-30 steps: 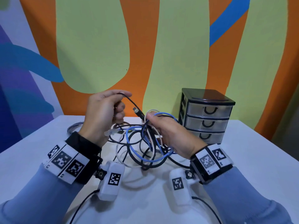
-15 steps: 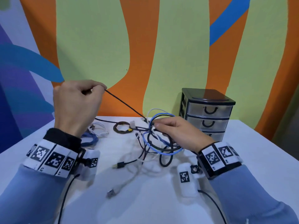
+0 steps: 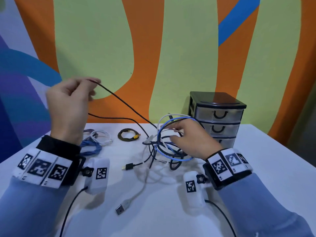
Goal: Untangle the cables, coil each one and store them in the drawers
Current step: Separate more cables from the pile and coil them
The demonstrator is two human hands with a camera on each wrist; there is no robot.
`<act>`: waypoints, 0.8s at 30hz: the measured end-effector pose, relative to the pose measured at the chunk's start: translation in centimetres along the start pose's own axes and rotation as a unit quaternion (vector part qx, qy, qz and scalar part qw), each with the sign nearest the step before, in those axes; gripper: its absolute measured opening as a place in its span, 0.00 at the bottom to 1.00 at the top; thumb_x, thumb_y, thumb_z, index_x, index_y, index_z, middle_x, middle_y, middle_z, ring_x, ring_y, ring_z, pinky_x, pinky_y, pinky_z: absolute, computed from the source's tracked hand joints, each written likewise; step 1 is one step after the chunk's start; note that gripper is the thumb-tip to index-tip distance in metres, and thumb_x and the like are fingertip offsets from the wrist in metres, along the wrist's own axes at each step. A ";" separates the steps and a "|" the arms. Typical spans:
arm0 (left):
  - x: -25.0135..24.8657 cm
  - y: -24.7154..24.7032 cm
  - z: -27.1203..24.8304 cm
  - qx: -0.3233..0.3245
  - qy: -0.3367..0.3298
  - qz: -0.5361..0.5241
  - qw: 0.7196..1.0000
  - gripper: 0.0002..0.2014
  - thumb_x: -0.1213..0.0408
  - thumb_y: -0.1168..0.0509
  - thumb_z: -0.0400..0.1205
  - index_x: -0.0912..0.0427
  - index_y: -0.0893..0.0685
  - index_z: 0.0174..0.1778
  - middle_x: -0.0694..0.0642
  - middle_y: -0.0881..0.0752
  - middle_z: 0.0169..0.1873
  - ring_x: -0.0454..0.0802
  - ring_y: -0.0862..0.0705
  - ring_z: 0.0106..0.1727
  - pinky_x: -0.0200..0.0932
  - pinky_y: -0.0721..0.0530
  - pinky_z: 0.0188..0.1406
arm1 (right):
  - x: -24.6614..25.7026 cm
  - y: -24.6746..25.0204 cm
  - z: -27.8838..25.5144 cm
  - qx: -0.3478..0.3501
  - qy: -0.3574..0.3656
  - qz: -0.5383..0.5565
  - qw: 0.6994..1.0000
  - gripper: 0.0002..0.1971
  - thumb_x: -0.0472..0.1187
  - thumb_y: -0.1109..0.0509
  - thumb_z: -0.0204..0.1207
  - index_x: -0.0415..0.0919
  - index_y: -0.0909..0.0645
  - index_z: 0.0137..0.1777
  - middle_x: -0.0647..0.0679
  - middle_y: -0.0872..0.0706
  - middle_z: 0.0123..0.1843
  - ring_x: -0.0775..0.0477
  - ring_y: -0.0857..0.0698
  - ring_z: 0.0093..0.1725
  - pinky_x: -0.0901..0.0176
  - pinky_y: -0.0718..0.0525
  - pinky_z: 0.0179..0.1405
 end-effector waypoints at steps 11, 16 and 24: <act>-0.3 -1.6 -2.2 0.137 0.002 0.205 0.969 0.36 0.68 0.30 0.73 0.28 0.23 0.73 0.53 0.30 0.68 0.51 0.29 0.75 0.56 0.26 0.77 | 2.4 0.5 -0.8 0.068 0.099 0.212 0.970 0.07 0.38 0.23 0.77 0.52 0.05 0.46 0.58 0.08 0.61 0.69 0.29 0.80 0.51 0.34 0.80; -2.2 -3.5 -4.4 0.339 -0.093 0.178 0.919 0.15 0.39 0.19 0.72 0.44 0.10 0.45 0.43 0.15 0.51 0.40 0.19 0.54 0.39 0.24 0.55 | 1.8 0.2 -0.6 0.017 0.094 0.267 0.959 0.03 0.35 0.21 0.78 0.38 0.06 0.46 0.51 0.07 0.57 0.66 0.17 0.70 0.68 0.29 0.67; -1.2 -4.5 -5.5 0.439 -0.041 0.113 0.891 0.10 0.50 0.23 0.83 0.50 0.04 0.40 0.53 0.08 0.42 0.54 0.10 0.48 0.63 0.14 0.56 | 2.0 -1.3 -0.3 0.054 0.086 0.272 0.957 0.23 0.50 0.16 0.74 0.53 0.14 0.68 0.54 0.10 0.67 0.49 0.12 0.70 0.36 0.20 0.77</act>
Point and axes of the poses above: each hand's wrist, its own z-axis towards the middle knuckle, its own y-axis out of the back of the hand, x = y × z, the point moved 3 cm from there along z, towards the middle knuckle
